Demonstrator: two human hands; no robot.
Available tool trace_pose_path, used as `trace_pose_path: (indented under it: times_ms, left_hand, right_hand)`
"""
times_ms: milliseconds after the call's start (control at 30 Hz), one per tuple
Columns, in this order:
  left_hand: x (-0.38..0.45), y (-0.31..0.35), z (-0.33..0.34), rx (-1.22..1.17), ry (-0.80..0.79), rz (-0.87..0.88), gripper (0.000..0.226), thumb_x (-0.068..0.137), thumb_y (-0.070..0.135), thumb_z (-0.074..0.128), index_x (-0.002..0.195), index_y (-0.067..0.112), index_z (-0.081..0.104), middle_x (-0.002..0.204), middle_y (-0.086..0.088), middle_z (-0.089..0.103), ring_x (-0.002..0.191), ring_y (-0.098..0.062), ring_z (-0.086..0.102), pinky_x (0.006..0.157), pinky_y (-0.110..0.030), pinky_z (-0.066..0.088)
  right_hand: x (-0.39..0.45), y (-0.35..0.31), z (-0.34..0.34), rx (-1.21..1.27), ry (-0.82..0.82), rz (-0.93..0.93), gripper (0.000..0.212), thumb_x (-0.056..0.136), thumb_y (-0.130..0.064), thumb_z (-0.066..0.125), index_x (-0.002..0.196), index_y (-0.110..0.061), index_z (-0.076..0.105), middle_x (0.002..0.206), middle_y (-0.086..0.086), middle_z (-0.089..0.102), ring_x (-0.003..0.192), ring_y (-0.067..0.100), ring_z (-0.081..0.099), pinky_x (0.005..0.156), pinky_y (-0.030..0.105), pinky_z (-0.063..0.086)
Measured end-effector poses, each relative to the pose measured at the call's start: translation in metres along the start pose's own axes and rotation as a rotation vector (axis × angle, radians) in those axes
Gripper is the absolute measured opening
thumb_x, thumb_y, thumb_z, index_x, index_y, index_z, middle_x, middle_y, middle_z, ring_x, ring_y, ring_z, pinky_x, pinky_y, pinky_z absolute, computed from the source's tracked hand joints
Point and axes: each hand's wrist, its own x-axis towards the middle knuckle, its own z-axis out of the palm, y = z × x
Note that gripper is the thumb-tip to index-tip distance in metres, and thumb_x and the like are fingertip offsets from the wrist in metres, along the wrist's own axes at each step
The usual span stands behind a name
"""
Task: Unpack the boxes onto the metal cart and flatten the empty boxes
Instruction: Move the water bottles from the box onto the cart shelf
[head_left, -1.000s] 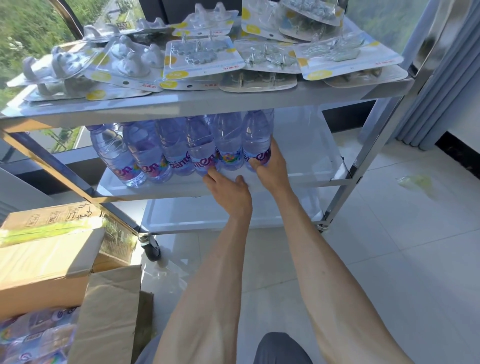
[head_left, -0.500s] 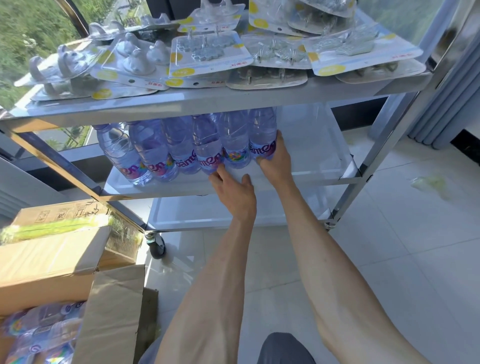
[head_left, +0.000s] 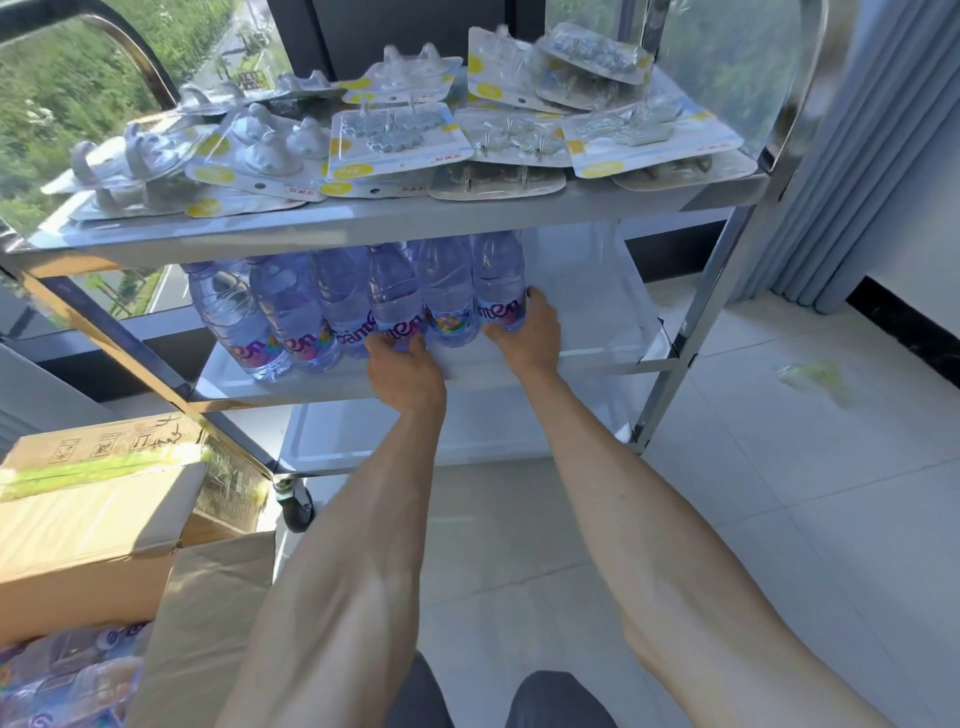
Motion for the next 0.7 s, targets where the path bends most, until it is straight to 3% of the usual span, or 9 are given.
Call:
trace_pose_path:
  times_ms: [100,233,367,400,467,533,567,700]
  left_hand:
    - [0.009,-0.004,-0.003,0.062,-0.031,-0.015,0.047,0.086,0.034,0.074,0.117,0.007,0.051,0.118,-0.012,0.065,0.109,-0.033,0.06,0.086,-0.038,0.045]
    - [0.022,-0.003,-0.002,0.091,-0.109,-0.028,0.056,0.081,0.043,0.077,0.118,0.007,0.054,0.118,-0.01,0.066,0.11,-0.032,0.06,0.088,-0.038,0.046]
    - [0.025,-0.001,0.0,0.071,-0.145,-0.054,0.058,0.079,0.045,0.078,0.116,0.007,0.055,0.116,-0.01,0.066,0.108,-0.033,0.061,0.089,-0.039,0.048]
    - [0.025,-0.003,0.0,0.052,-0.153,-0.065,0.058,0.079,0.045,0.079,0.116,0.008,0.055,0.115,-0.009,0.066,0.107,-0.032,0.061,0.09,-0.039,0.048]
    - [0.026,-0.007,-0.001,0.025,-0.166,-0.073,0.058,0.077,0.043,0.08,0.115,0.007,0.055,0.111,-0.007,0.064,0.105,-0.03,0.06,0.088,-0.036,0.046]
    - [0.029,-0.012,-0.002,0.007,-0.181,-0.081,0.056,0.076,0.04,0.082,0.113,0.006,0.056,0.103,-0.004,0.06,0.1,-0.028,0.058,0.084,-0.031,0.042]
    - [0.031,-0.012,-0.002,0.004,-0.193,-0.091,0.055,0.076,0.039,0.082,0.111,0.005,0.057,0.1,-0.003,0.057,0.097,-0.026,0.057,0.082,-0.03,0.041]
    - [0.038,-0.019,-0.005,-0.058,-0.209,-0.086,0.046,0.074,0.036,0.084,0.094,0.01,0.052,0.089,-0.002,0.057,0.084,-0.024,0.057,0.073,-0.029,0.044]
  right_hand:
    - [0.003,0.007,0.021,-0.052,0.084,0.044,0.07,0.064,-0.035,0.084,0.125,-0.02,0.053,0.117,0.003,0.064,0.104,0.026,0.063,0.084,0.042,0.055]
    - [0.0,0.011,0.03,-0.154,0.174,-0.007,0.062,0.081,-0.025,0.074,0.136,-0.016,0.047,0.123,0.006,0.063,0.109,0.03,0.061,0.087,0.043,0.052]
    - [-0.007,0.001,0.023,-0.13,0.193,0.027,0.075,0.086,-0.012,0.069,0.15,-0.009,0.031,0.138,0.014,0.052,0.124,0.034,0.05,0.099,0.046,0.045]
    - [-0.014,-0.003,0.021,-0.097,0.271,-0.001,0.071,0.083,-0.007,0.068,0.147,-0.006,0.037,0.136,0.016,0.051,0.123,0.034,0.048,0.098,0.045,0.045]
    - [-0.028,-0.015,0.022,-0.017,0.404,-0.149,0.048,0.079,-0.002,0.063,0.126,-0.005,0.055,0.115,0.013,0.059,0.104,0.028,0.055,0.086,0.043,0.048]
    - [-0.036,-0.028,0.027,0.041,0.354,-0.239,0.024,0.083,-0.009,0.065,0.107,-0.007,0.061,0.089,0.006,0.065,0.078,0.017,0.057,0.068,0.036,0.049]
    - [-0.036,-0.035,0.031,0.04,0.309,-0.238,0.022,0.084,-0.018,0.07,0.101,-0.009,0.06,0.079,0.001,0.064,0.07,0.014,0.056,0.061,0.033,0.046]
    - [-0.035,-0.048,0.048,-0.099,0.224,-0.07,0.061,0.068,-0.056,0.081,0.1,-0.014,0.049,0.08,-0.007,0.054,0.075,0.019,0.057,0.059,0.03,0.038]
